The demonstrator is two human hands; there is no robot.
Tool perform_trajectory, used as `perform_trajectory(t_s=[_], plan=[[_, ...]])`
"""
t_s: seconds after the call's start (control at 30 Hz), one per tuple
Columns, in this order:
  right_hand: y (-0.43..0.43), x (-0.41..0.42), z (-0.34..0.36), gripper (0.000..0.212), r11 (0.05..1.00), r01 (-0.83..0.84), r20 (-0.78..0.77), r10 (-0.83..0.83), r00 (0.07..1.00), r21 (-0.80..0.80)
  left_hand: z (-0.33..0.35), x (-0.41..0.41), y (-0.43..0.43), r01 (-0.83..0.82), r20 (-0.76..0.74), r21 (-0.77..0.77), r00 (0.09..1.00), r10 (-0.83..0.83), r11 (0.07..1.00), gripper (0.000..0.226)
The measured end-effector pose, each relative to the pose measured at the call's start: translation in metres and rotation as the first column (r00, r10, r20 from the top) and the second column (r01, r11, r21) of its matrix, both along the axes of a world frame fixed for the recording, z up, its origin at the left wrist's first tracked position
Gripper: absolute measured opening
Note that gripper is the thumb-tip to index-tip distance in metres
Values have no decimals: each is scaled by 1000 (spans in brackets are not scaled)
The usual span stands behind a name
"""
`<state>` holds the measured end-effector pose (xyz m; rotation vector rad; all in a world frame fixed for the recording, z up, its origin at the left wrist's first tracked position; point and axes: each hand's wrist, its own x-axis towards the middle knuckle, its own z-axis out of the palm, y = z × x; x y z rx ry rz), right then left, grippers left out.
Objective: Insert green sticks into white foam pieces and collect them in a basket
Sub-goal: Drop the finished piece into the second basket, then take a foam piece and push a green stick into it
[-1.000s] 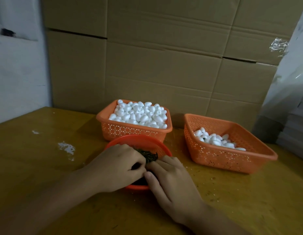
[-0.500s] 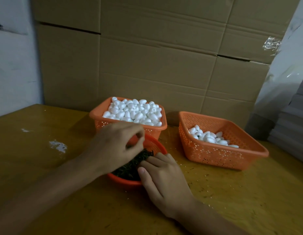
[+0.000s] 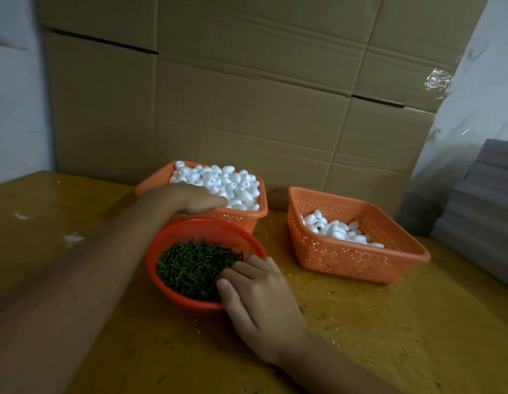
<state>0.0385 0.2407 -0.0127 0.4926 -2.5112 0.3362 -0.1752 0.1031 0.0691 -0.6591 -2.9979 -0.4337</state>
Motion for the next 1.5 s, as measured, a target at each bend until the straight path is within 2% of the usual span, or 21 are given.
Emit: perform_trajectory(t_s=[0.07,0.2,0.3,0.37,0.43,0.53,0.57,0.73,0.87,0.97,1.23,1.33,1.4,1.5], plan=[[1,0,0,48,1000,-5,1,5,1000,3,-1,-2,1,-27,88,-14,996,28,1000,67],[-1,0,0,48,1000,-4,3,4,1000,4,-3,-4,3,54,35,-18,998,-53,998,73],[-1,0,0,47,1000,-1,5,1,1000,2,1,-3,6,-7,71,-45,997,10,999,66],[-1,1,0,48,1000,-5,2,5,1000,-2,7,1,4,-82,117,63,990,74,995,64],[-1,0,0,49,1000,-7,5,7,1000,-4,8,-1,1,-102,166,213,984,67,972,55],[0,0,1,49,1000,-9,7,9,1000,-8,3,-9,-3,-127,238,348,970,44,929,12],[0,0,1,48,1000,-10,6,10,1000,-8,2,-9,-5,-138,260,378,965,38,915,6],[-1,0,0,47,1000,-10,22,10,1000,-6,-3,-12,-14,-109,272,503,962,-37,857,31],[-1,0,1,48,1000,-5,25,5,1000,-8,0,-11,-13,-81,166,626,986,-31,775,36],[-1,0,1,47,1000,-6,26,6,1000,-10,1,-10,-13,-63,106,710,994,-18,701,31],[-1,-1,1,48,1000,-17,-2,17,1000,-19,7,4,-15,40,3,897,995,-95,440,17],[0,-1,0,49,1000,-14,-4,14,1000,-15,13,24,-14,103,-55,934,988,-146,342,20],[0,-2,-1,49,1000,-12,-6,12,1000,-13,16,37,-15,107,-56,946,984,-170,305,26],[0,-1,-1,49,1000,-13,-6,13,1000,-13,15,56,-20,100,-31,949,974,-226,299,25]])
